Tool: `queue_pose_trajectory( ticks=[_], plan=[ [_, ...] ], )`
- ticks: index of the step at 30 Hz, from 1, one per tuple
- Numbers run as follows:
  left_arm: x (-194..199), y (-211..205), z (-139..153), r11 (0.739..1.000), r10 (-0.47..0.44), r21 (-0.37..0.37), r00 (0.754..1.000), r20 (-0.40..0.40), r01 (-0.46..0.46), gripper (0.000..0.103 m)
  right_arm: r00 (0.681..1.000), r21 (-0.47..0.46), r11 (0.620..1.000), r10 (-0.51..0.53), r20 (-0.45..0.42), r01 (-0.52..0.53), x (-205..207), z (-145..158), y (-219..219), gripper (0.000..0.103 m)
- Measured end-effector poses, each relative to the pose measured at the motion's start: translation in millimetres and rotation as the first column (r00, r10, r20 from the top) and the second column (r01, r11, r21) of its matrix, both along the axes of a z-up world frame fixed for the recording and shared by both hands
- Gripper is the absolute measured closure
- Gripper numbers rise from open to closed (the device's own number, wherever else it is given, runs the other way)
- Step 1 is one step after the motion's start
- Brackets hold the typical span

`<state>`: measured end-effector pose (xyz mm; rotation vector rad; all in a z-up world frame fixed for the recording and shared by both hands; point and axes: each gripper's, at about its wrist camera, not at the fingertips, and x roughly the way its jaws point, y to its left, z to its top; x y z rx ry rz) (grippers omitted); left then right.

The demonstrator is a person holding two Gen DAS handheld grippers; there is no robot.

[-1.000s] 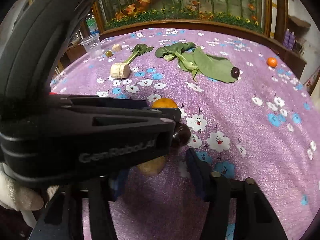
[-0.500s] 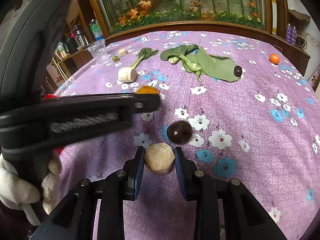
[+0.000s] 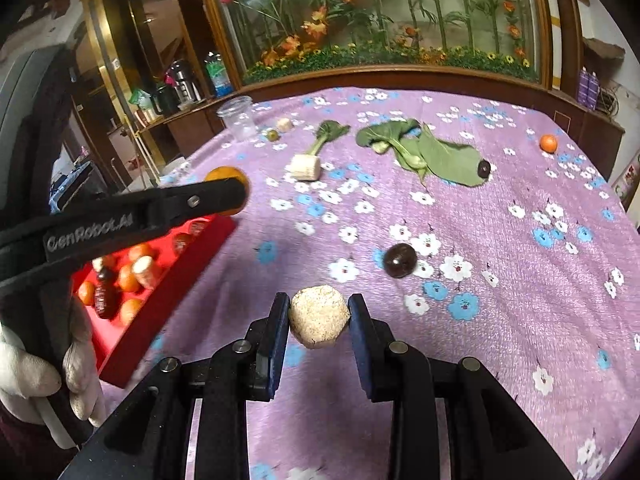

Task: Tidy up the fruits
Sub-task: 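Carry the mandarin and bun into the red tray and open both grippers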

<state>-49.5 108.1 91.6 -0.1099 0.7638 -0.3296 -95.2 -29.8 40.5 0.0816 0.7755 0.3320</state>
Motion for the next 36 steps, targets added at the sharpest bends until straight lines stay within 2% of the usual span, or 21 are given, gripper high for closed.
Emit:
queue_pose_trajectory(
  ticks=[8, 17, 25, 36],
  plan=[
    [-48, 49, 20, 0.987, 0.147, 0.055, 0.984, 0.101, -0.154, 0.074, 0.997, -0.004, 0.997, 0.072, 0.025, -0.072, -20, 18, 37, 0.070],
    [-72, 107, 21, 0.944, 0.296, 0.104, 0.944, 0.145, -0.313, 0.074, 0.975, -0.046, 0.975, 0.219, 0.018, -0.218, -26, 25, 113, 0.070],
    [-78, 143, 10, 0.923, 0.354, 0.108, 0.925, 0.139, -0.370, 0.074, 0.958, -0.083, 0.955, 0.286, 0.013, -0.284, -21, 25, 167, 0.070],
    [-74, 168, -8, 0.915, 0.384, 0.095, 0.918, 0.098, -0.392, 0.074, 0.955, -0.093, 0.950, 0.295, -0.033, -0.297, -3, 11, 191, 0.070]
  ],
)
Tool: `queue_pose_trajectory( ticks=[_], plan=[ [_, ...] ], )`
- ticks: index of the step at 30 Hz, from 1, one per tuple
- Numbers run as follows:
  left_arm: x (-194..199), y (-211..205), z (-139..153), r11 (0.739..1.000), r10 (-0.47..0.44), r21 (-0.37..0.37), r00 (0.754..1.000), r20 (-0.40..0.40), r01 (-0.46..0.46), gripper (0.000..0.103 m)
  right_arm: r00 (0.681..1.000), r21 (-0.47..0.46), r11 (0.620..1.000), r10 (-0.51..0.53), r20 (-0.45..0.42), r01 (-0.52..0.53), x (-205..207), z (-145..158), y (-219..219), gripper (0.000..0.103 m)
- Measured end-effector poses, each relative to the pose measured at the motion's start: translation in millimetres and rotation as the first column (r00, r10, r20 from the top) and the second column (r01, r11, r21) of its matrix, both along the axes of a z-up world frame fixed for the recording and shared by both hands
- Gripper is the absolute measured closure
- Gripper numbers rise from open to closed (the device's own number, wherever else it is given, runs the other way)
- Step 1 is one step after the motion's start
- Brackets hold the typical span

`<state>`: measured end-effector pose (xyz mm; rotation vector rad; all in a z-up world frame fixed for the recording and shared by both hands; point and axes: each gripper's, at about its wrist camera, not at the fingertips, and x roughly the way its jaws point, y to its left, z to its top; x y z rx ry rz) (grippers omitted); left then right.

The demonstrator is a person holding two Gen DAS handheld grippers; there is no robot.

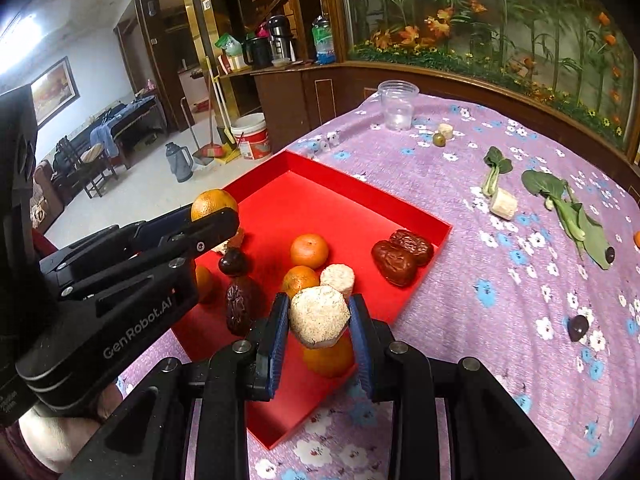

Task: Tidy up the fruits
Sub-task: 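Carry the mandarin and bun into the red tray and open both grippers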

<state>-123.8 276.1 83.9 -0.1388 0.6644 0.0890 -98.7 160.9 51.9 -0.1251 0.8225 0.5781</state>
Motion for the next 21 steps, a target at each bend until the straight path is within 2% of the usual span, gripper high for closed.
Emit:
queue_pose_trajectory(
  ticks=[21],
  plan=[
    [8, 19, -12, 0.999, 0.049, -0.007, 0.998, -0.035, -0.049, 0.074, 0.997, -0.010, 0.999, 0.045, -0.061, -0.045, 0, -24, 26, 0.070]
  ],
)
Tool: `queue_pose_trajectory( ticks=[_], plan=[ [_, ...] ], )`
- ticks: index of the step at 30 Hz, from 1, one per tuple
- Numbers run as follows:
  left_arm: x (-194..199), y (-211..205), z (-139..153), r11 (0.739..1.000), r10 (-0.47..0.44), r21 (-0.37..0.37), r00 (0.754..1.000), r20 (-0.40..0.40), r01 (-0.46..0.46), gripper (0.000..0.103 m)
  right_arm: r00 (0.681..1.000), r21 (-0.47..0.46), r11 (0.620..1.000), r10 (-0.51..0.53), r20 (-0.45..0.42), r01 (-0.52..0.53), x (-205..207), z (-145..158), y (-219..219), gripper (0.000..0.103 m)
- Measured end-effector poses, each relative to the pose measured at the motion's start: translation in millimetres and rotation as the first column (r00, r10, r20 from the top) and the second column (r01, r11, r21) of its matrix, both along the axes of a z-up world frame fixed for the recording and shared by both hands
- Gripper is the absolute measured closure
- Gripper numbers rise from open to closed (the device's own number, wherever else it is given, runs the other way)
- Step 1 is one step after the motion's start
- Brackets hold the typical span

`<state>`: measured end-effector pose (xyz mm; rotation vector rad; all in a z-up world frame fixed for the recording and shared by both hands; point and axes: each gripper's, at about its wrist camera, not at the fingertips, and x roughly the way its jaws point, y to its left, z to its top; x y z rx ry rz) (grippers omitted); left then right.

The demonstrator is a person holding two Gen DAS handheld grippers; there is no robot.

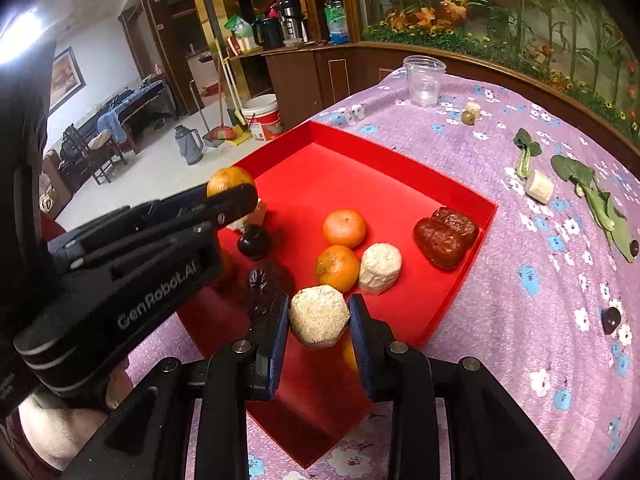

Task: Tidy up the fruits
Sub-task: 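Carry the mandarin and bun into the red tray and open both grippers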

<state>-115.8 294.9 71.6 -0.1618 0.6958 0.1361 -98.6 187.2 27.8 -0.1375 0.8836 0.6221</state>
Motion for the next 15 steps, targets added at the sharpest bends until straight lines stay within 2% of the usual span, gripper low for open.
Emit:
queue_pose_trajectory(
  ticks=[4, 6, 7, 11, 14, 15],
  plan=[
    [-1, 0, 1, 1.000, -0.001, -0.001, 1.000, 0.004, 0.001, 0.072, 1.000, 0.003, 1.000, 0.012, -0.007, -0.012, -1, -3, 3, 0.070],
    [-2, 2, 3, 1.000, -0.001, -0.010, 1.000, 0.022, 0.001, 0.065, 1.000, -0.006, 1.000, 0.020, -0.012, -0.020, -1, -7, 6, 0.070],
    [-3, 4, 4, 1.000, 0.004, -0.016, 0.999, 0.033, -0.003, 0.058, 1.000, -0.010, 1.000, 0.022, -0.014, -0.023, -2, -8, 8, 0.070],
    [-6, 8, 11, 0.999, 0.022, -0.034, 0.998, 0.061, -0.020, 0.054, 0.999, -0.014, 0.999, 0.034, -0.019, -0.034, -6, -12, 12, 0.070],
    [-12, 9, 17, 0.999, 0.045, -0.028, 0.995, 0.084, -0.043, 0.035, 0.999, -0.010, 0.999, 0.038, -0.012, -0.038, -10, -10, 12, 0.068],
    [-14, 8, 19, 0.998, 0.050, -0.027, 0.994, 0.094, -0.048, 0.029, 0.999, -0.005, 0.999, 0.035, -0.009, -0.035, -11, -9, 10, 0.062]
  ],
)
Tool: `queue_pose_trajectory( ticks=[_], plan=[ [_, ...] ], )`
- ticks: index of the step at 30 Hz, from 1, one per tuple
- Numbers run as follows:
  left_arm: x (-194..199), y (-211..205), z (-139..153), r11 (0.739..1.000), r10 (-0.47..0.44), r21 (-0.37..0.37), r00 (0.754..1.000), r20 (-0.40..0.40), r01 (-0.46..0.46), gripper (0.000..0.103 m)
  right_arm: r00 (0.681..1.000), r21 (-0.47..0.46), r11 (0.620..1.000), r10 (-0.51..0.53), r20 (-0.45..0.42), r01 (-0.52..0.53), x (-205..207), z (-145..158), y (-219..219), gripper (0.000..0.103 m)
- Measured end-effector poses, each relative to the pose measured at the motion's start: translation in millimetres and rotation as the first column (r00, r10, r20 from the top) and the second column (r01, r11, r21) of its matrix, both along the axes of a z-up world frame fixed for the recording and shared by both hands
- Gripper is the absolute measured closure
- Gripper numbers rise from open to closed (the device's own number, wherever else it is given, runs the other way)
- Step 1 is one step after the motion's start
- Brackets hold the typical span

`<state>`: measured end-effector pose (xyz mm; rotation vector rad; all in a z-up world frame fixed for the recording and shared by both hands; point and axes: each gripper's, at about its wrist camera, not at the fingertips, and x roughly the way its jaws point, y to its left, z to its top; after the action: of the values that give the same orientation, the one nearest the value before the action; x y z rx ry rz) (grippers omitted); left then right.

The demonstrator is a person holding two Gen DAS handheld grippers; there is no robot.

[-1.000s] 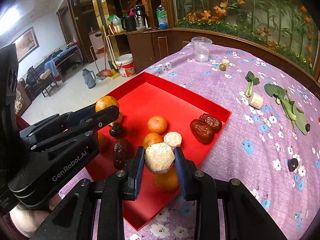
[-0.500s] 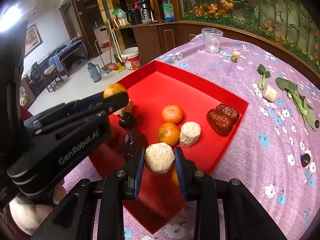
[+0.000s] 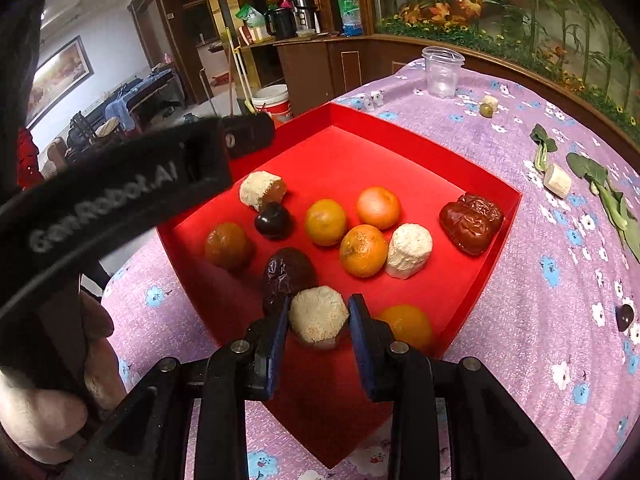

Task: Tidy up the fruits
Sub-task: 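Carry the mandarin and bun into the red tray and open both grippers, then move both grippers toward a tan square bun and the last dark plum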

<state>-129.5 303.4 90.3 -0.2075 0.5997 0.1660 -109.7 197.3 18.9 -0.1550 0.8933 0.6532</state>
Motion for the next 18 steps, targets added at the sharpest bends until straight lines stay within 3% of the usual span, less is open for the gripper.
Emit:
queue_pose_trajectory(
  ticks=[3, 8, 18],
  plan=[
    [-2, -4, 5, 1.000, 0.005, 0.000, 1.000, 0.011, -0.005, 0.020, 1.000, 0.025, 0.999, -0.020, 0.014, 0.019, -2, 7, -8, 0.041],
    [-8, -17, 13, 1.000, -0.017, 0.018, 1.000, 0.020, 0.017, 0.014, 0.998, 0.058, 0.997, -0.048, 0.034, 0.046, -6, 16, -21, 0.040],
    [-16, -55, 27, 0.995, -0.071, 0.076, 0.997, 0.006, 0.070, 0.014, 0.986, 0.125, 0.981, -0.157, 0.055, 0.150, -13, 30, -72, 0.034]
  ],
)
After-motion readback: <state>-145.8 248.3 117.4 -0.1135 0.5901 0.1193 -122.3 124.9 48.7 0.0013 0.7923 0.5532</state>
